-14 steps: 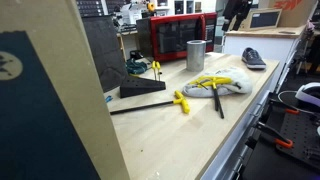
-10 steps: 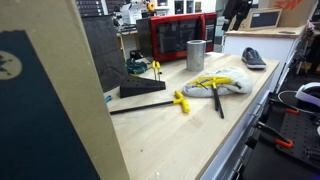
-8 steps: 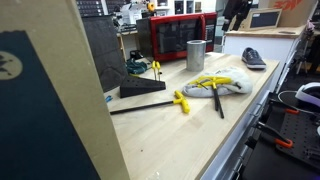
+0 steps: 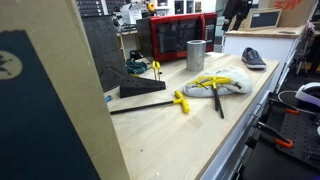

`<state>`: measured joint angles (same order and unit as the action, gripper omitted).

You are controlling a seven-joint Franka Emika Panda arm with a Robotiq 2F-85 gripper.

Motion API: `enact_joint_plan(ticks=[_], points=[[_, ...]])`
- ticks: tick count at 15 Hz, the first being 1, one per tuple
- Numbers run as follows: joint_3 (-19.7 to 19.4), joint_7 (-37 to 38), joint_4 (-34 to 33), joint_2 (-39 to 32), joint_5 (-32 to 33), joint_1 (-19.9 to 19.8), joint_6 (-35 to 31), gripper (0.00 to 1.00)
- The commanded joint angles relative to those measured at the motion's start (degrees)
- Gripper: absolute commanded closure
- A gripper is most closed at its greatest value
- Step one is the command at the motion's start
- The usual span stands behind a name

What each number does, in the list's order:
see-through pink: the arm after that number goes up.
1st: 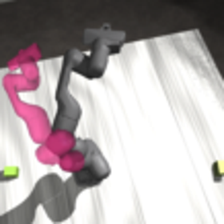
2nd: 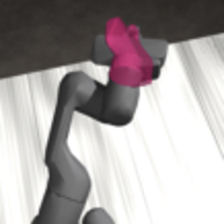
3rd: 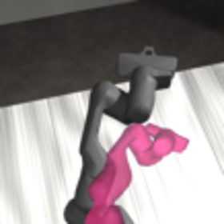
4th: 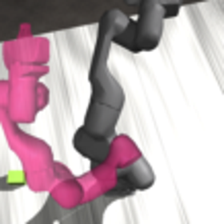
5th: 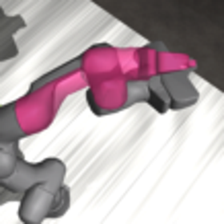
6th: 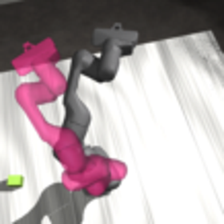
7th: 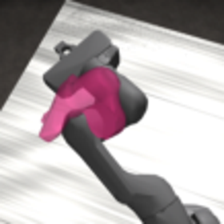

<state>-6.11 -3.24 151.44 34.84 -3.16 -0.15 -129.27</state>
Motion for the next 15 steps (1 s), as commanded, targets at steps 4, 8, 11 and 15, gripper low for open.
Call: enact_joint_plan(ticks=[4,8,11,15], points=[[0.55,0.05,-0.52,-0.01,-1.19,-0.30,0.28,0.00],[1.72,2.11,-0.45,-0.38,-1.94,-0.08,0.15,0.00],[3.19,2.21,-0.44,-0.67,-1.67,0.58,0.21,0.00],[4.87,2.09,-0.93,-2.45,-1.24,1.40,0.71,0.00]])
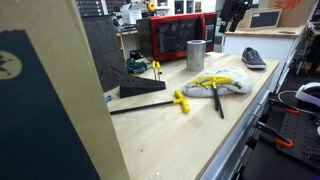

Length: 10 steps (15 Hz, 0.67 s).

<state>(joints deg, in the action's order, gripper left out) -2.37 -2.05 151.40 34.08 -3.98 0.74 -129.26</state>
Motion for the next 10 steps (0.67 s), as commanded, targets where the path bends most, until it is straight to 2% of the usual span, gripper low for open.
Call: enact_joint_plan(ticks=[1,10], points=[[1.29,0.57,-0.97,-2.29,-0.44,0.74,1.05,0.00],[1.87,-0.60,-0.72,-8.30,0.31,1.19,0.31,0.00]])
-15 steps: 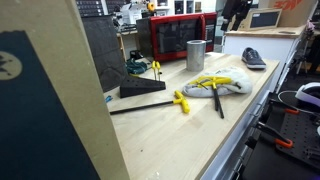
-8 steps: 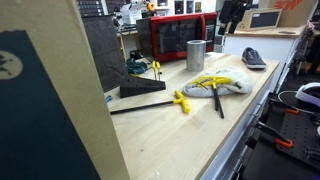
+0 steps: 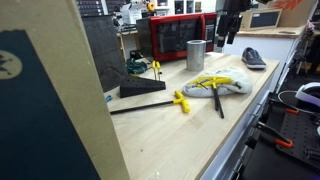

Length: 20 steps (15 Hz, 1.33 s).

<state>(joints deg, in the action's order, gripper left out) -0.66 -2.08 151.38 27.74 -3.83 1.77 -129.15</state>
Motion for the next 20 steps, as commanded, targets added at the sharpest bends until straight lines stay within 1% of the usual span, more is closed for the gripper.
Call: enact_joint_plan(ticks=[1,11,16,20], points=[[0.12,-0.94,-0.59,-2.49,0.30,0.21,0.07,0.00],[-1.43,-11.63,1.29,-4.94,2.89,0.67,-2.08,0.00],[-1.09,-13.44,2.11,-6.87,2.94,0.99,-2.49,0.00],[-0.73,-15.55,0.50,-9.28,2.61,2.25,-3.98,0.00]])
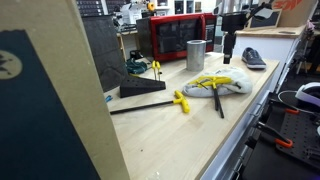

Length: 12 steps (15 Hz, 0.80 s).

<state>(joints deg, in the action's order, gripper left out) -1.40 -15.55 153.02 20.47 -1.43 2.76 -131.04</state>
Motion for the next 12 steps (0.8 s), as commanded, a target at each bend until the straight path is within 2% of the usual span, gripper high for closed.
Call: enact_joint_plan(ticks=[1,5,8,12], points=[[0.30,-2.36,-1.78,-3.02,0.17,1.74,-2.53,0.00],[2.25,-0.96,-5.35,-7.36,0.24,3.55,-5.19,0.00],[3.95,2.61,-8.81,-11.74,1.06,3.44,-5.87,0.00],[6.17,17.89,-12.28,-16.76,5.01,2.13,-7.63,0.00]])
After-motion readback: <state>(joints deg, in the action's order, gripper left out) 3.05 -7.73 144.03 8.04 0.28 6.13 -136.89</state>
